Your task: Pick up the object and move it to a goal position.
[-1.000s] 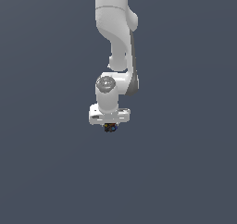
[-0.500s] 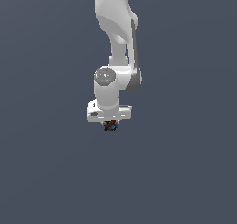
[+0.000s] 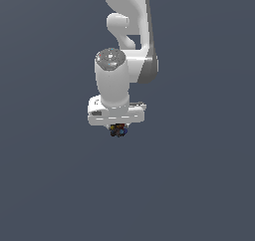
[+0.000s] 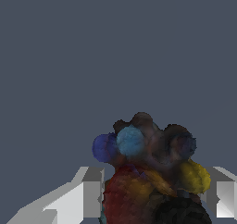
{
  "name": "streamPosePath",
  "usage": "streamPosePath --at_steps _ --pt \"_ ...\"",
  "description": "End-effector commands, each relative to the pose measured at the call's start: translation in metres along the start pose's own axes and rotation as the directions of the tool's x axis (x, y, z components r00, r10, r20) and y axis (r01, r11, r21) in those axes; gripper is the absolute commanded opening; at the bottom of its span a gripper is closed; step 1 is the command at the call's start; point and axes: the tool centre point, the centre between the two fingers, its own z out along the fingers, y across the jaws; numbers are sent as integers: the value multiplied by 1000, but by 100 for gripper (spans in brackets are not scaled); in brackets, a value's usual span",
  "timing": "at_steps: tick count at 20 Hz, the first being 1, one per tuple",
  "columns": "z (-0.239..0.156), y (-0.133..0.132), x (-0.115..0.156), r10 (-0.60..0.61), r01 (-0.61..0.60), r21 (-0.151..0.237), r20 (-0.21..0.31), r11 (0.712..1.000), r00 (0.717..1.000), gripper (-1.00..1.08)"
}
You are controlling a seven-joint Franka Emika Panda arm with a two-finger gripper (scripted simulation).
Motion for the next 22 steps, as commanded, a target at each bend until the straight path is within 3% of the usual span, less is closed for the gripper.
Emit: streamPosePath --at_steps 1,12,22 --pt "-26 0 8 0 0 0 0 1000 1000 -100" --pt "-127 -1 42 0 0 0 2 1000 1000 -100" --pt "-190 -1 66 0 0 1 4 1000 1000 -100"
